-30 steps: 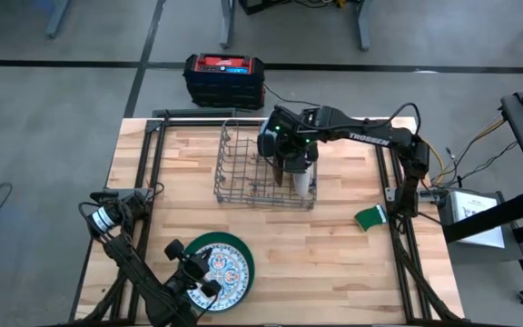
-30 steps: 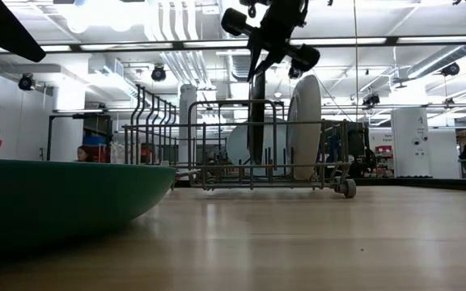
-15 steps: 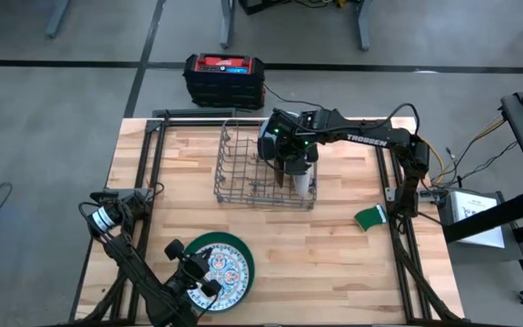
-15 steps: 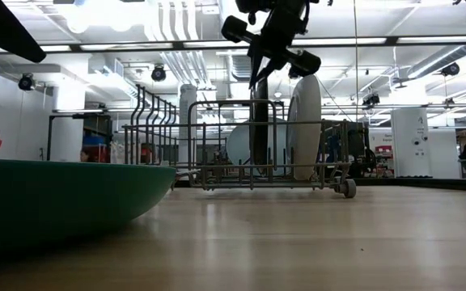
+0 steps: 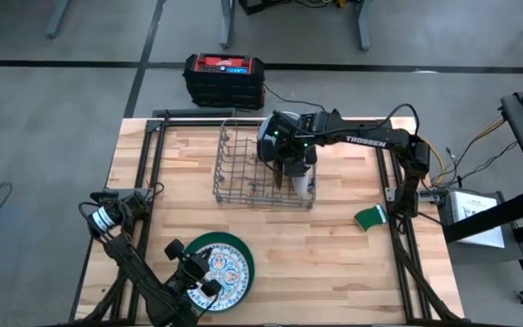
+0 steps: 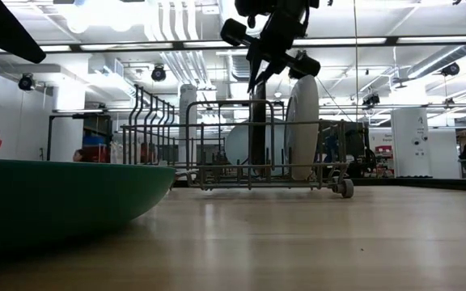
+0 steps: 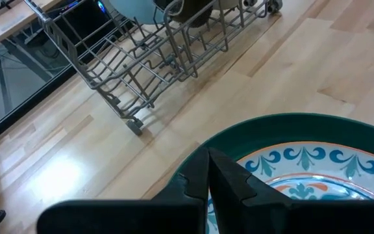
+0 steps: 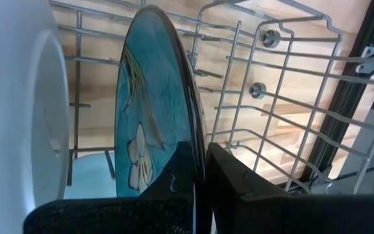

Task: Sort dishes
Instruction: Put the blue plate in the dishwasher rack

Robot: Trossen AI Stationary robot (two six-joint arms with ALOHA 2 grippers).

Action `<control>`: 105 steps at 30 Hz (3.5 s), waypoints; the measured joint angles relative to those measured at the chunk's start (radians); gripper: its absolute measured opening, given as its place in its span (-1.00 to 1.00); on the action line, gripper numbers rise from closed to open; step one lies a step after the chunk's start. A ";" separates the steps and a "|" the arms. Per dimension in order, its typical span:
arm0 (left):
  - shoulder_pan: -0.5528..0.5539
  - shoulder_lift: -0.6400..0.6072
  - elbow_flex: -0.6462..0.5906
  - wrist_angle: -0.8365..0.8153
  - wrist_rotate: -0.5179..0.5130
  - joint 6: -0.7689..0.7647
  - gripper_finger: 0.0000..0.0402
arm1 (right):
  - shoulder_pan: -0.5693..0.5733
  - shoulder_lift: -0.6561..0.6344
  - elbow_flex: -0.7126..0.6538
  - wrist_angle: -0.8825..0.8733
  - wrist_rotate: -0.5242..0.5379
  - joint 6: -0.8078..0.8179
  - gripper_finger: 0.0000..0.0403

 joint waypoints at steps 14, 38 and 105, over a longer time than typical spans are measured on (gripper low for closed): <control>0.003 0.000 0.000 0.000 0.000 0.000 -1.00 | -0.001 0.000 -0.009 0.011 0.002 0.020 -0.96; 0.004 0.000 0.000 0.000 0.000 -0.001 -1.00 | -0.002 0.000 -0.009 0.007 0.010 0.049 -0.53; 0.010 0.000 0.000 0.000 0.019 -0.005 -1.00 | -0.001 -0.007 -0.010 0.035 0.131 0.102 -0.20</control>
